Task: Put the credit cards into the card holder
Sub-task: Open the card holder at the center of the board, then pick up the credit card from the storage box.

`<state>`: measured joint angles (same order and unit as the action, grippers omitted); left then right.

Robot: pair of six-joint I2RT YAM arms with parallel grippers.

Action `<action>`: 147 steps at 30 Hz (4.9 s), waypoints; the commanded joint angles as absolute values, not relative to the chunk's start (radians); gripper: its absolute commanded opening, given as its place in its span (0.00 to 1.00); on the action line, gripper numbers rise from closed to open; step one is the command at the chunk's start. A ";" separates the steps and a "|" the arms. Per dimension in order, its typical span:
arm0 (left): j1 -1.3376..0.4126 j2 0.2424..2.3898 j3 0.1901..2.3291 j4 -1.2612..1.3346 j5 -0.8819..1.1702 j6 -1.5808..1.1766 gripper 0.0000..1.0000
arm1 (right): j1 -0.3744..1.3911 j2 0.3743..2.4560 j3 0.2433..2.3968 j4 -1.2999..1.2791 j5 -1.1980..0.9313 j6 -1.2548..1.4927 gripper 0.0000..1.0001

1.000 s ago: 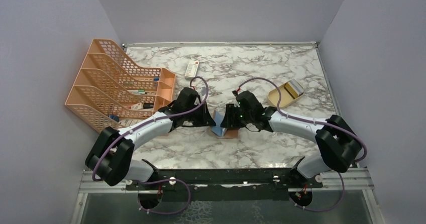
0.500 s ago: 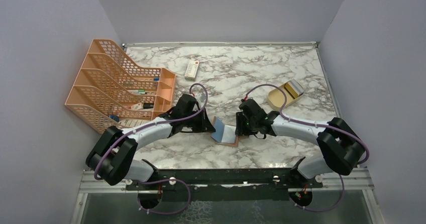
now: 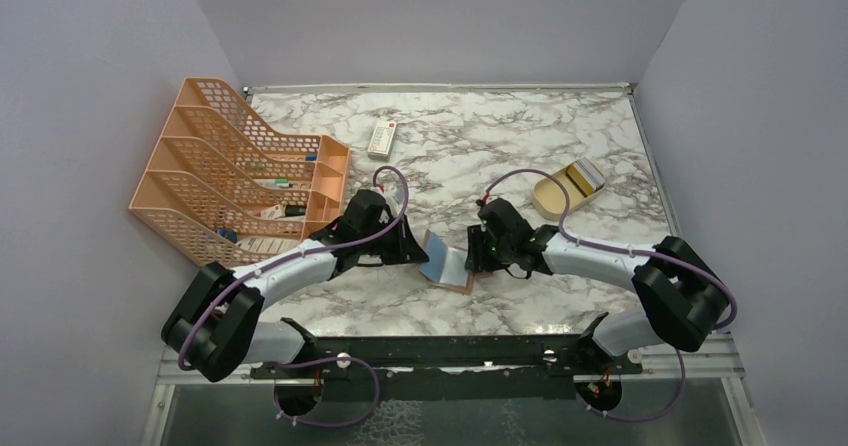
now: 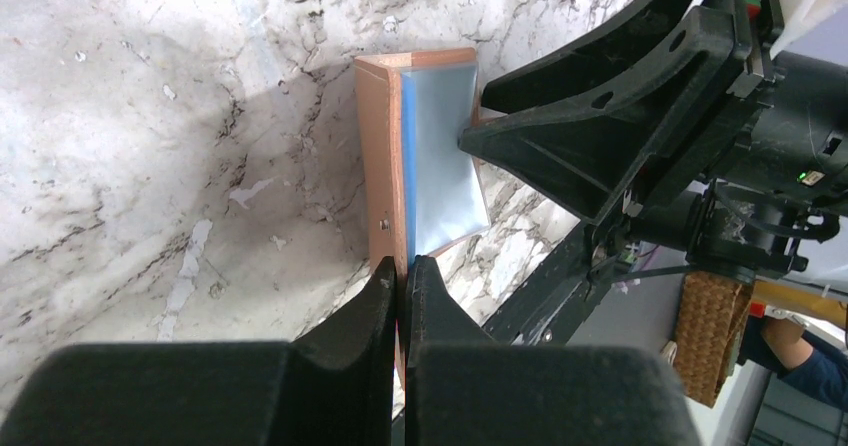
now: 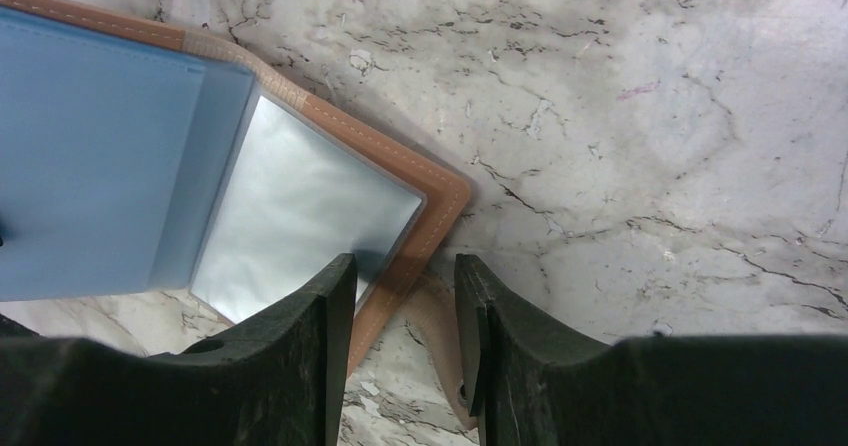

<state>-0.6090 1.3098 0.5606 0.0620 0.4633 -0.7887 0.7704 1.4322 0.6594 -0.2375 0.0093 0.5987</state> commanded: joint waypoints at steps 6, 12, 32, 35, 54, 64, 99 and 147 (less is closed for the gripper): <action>-0.598 1.200 0.600 0.042 0.494 -0.795 0.00 | 0.773 1.431 0.653 -0.110 -0.159 0.506 0.40; -0.598 1.220 0.600 0.042 0.464 -0.793 0.00 | 0.781 1.406 0.617 -0.136 -0.160 0.517 0.57; -0.595 1.262 0.700 -0.134 0.407 -0.668 0.00 | 0.781 1.396 0.761 -0.276 -0.032 0.501 0.51; -0.595 1.263 0.754 -0.206 0.379 -0.613 0.00 | 0.781 1.372 0.790 -0.236 0.026 0.502 0.50; -0.595 1.265 0.807 -0.357 0.422 -0.426 0.00 | 0.525 1.605 1.134 -0.345 0.172 0.126 0.45; -0.594 1.265 0.806 -0.416 0.464 -0.317 0.00 | 0.296 1.692 1.257 -0.415 0.356 0.016 0.46; -0.591 1.154 0.793 -0.421 0.457 -0.304 0.00 | 0.175 1.902 1.254 -0.403 0.765 -0.211 0.49; -0.589 1.202 0.794 -0.405 0.490 -0.317 0.00 | 0.176 1.881 1.355 -0.570 0.693 -0.063 0.10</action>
